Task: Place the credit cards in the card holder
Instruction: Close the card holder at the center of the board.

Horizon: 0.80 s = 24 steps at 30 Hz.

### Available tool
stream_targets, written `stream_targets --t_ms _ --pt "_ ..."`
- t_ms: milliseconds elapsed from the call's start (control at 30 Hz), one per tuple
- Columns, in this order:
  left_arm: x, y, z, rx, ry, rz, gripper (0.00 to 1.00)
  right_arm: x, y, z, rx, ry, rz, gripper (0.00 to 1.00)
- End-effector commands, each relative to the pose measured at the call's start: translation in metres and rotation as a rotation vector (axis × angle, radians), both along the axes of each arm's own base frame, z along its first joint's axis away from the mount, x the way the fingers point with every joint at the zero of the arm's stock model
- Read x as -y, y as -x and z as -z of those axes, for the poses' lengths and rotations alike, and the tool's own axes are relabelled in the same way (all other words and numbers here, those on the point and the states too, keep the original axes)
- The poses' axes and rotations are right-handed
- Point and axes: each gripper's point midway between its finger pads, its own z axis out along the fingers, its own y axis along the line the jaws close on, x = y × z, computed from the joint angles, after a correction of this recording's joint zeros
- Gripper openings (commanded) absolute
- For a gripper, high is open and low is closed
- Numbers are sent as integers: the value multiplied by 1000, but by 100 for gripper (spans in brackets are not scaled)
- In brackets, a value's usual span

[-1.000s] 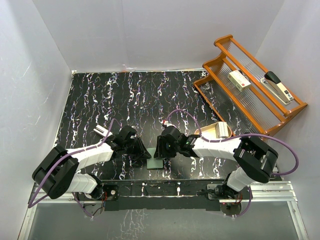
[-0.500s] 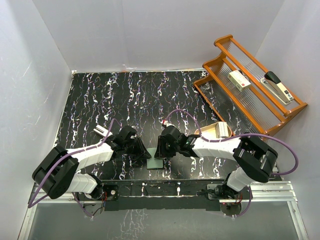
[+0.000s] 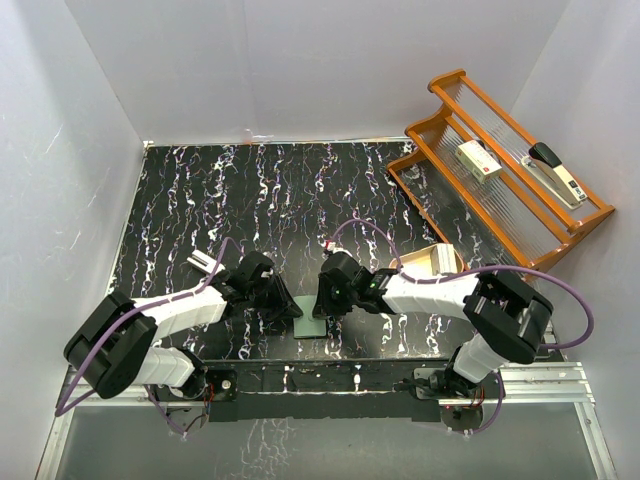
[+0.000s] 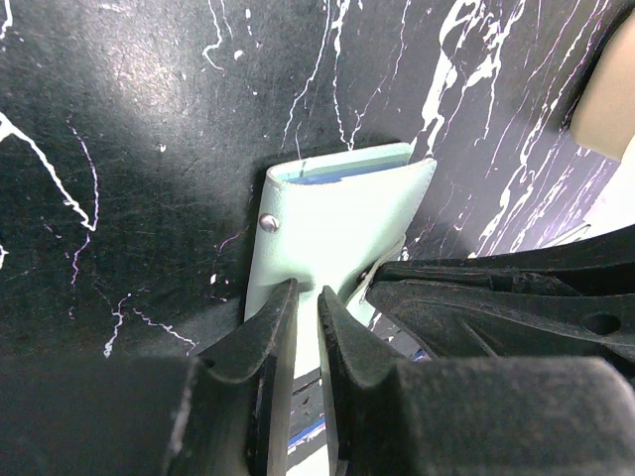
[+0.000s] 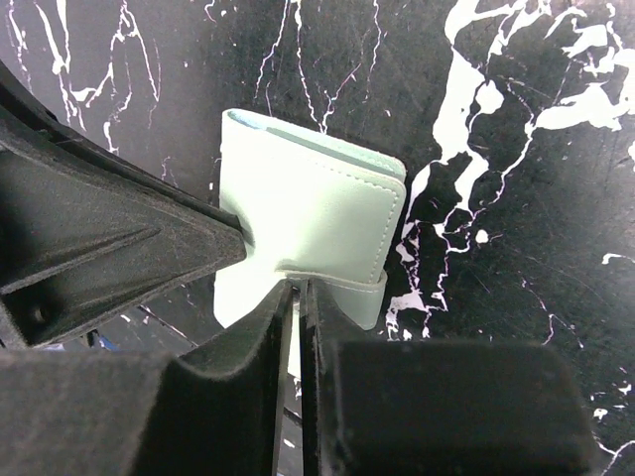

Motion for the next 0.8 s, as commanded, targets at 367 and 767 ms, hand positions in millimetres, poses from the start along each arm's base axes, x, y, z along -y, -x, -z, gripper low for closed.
stream_targets --t_ms 367,767 --pt "-4 11 -5 -29 -25 13 16 4 -20 -31 109 86 3 12" --pt "6 11 -12 -38 6 48 17 1 -8 -31 76 9 1 14"
